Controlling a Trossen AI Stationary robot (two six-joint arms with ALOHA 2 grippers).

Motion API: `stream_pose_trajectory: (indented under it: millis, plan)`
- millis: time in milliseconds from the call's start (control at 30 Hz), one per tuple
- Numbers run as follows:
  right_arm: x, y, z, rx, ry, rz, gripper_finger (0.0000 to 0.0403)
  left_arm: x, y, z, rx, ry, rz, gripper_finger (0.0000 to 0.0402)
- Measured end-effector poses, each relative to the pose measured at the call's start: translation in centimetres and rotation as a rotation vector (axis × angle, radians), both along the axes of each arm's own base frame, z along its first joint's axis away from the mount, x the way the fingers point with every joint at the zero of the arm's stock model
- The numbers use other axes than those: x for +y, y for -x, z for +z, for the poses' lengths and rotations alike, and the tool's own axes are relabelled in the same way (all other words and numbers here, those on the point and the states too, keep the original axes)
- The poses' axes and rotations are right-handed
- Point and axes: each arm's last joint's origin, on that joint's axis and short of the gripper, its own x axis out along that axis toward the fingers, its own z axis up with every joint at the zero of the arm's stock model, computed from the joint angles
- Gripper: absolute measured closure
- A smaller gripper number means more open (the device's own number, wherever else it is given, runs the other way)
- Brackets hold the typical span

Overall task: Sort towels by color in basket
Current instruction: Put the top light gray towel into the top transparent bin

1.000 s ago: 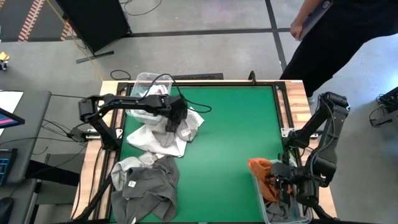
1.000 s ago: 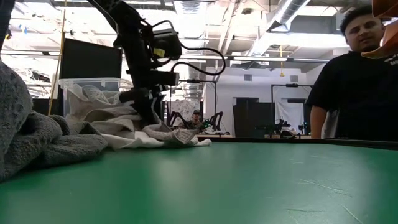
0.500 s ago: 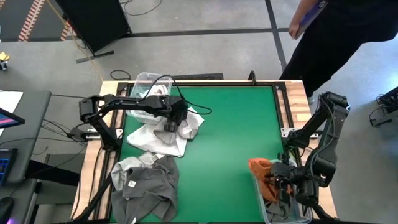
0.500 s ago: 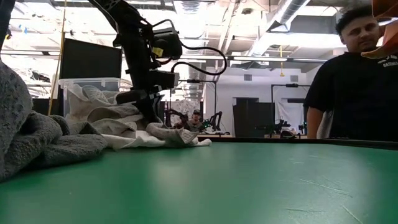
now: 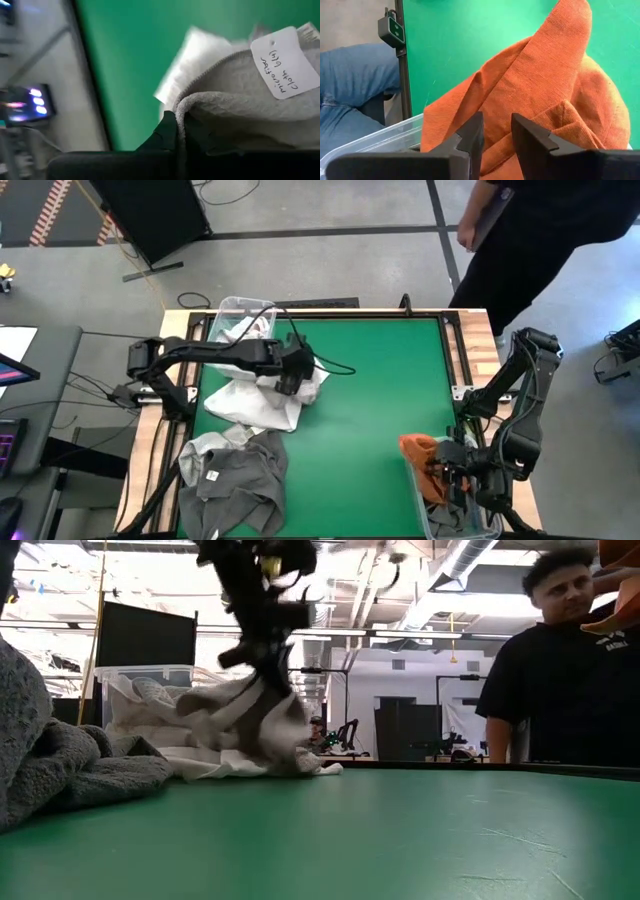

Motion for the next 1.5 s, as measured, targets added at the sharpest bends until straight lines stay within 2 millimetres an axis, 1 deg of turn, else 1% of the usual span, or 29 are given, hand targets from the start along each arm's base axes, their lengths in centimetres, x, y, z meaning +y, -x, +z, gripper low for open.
stream_pose_trajectory:
  millis: [167,267,400,500,600,733,900,1067,1167,1233,1300,1500]
  plan:
    - [0.0,0.0,0.0,0.000,0.000,0.001,0.0275,-1.0,-1.1,4.9,-0.096,-0.079,-0.001,0.0400]
    - [0.0,0.0,0.0,-0.001,0.003,0.004,0.0275,-1.3,-1.0,7.9,-0.114,-0.125,0.013,0.0400]
    - [0.0,0.0,0.0,-0.001,0.006,0.008,0.0275,-1.3,-0.3,11.8,-0.143,-0.167,0.045,0.0401]
    - [0.0,0.0,0.0,-0.002,0.015,0.019,0.0275,-1.3,1.1,14.6,-0.174,-0.198,0.075,0.0401]
    - [0.0,0.0,0.0,-0.002,0.022,0.027,0.0275,-1.4,3.1,17.2,-0.222,-0.238,0.111,0.0401]
    - [0.0,0.0,0.0,-0.003,0.035,0.042,0.0275,-0.9,6.5,19.9,-0.283,-0.286,0.181,0.0401]
    - [0.0,0.0,0.0,-0.003,0.040,0.047,0.0275,0.5,11.2,22.6,-0.397,-0.304,0.308,0.0401]
    - [0.0,0.0,0.0,-0.005,0.035,0.047,0.0275,2.1,14.8,23.6,-0.376,-0.375,0.464,0.0401]
    - [0.1,0.0,0.0,-0.006,0.033,0.047,0.0275,2.8,16.0,23.6,-0.402,-0.312,0.499,0.0401]
    - [0.1,0.0,0.0,-0.006,0.033,0.047,0.0275,3.4,16.3,23.0,-0.400,-0.250,0.513,0.0401]
    - [0.1,0.0,0.0,-0.006,0.034,0.046,0.0275,4.0,16.2,22.2,-0.381,-0.196,0.523,0.0401]
    - [0.1,0.0,0.0,-0.006,0.027,0.041,0.0275,5.1,14.8,19.0,-0.320,-0.135,0.517,0.0400]
